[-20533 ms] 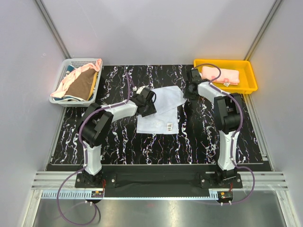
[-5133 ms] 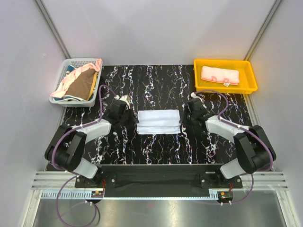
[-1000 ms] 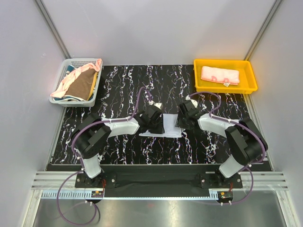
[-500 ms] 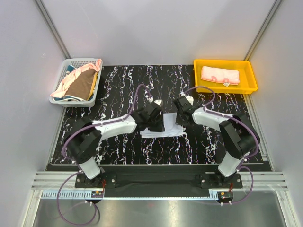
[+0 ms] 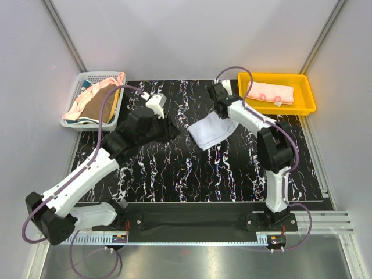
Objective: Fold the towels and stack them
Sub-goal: Neatly place the folded towel into the bin
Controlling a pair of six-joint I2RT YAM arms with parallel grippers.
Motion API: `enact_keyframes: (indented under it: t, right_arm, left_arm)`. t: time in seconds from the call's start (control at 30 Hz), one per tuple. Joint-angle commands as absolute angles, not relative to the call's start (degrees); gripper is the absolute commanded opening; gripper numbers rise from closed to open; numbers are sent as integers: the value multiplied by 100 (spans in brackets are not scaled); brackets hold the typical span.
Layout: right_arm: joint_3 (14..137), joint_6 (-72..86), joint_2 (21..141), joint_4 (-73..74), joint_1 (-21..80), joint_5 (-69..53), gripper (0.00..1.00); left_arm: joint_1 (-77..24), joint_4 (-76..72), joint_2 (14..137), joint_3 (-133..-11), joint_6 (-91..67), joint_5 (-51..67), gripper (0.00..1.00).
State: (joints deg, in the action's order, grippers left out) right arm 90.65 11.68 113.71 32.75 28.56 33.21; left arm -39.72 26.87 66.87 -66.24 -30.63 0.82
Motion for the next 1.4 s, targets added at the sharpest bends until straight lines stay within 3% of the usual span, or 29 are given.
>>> enact_keyframes:
  t: [0.0,0.2,0.33,0.9,1.37]
  right_arm:
    - [10201,238,12022,3410,2278,3867,0]
    - [12880,-474,13550,3946,1680,3867,0]
    - [13831,-834,14131,3965,1285,3902,0]
    - [14388,-2601,15222,1250,44,3744,0]
    - [14485,-2584,15354,764,-571,3507,1]
  left_arm:
    - [-3867,3181,6355,-6355,-2584,17,32]
    - [-3744,3296,6047,-6003,-2250,18,33]
    - [-3753,3498,5890,-5968,-2127,281,33]
    - [-3578,3736,5607,-5414,-1635,-361,33]
    - [-2901,3551,5713,-5344,-1635,104,32]
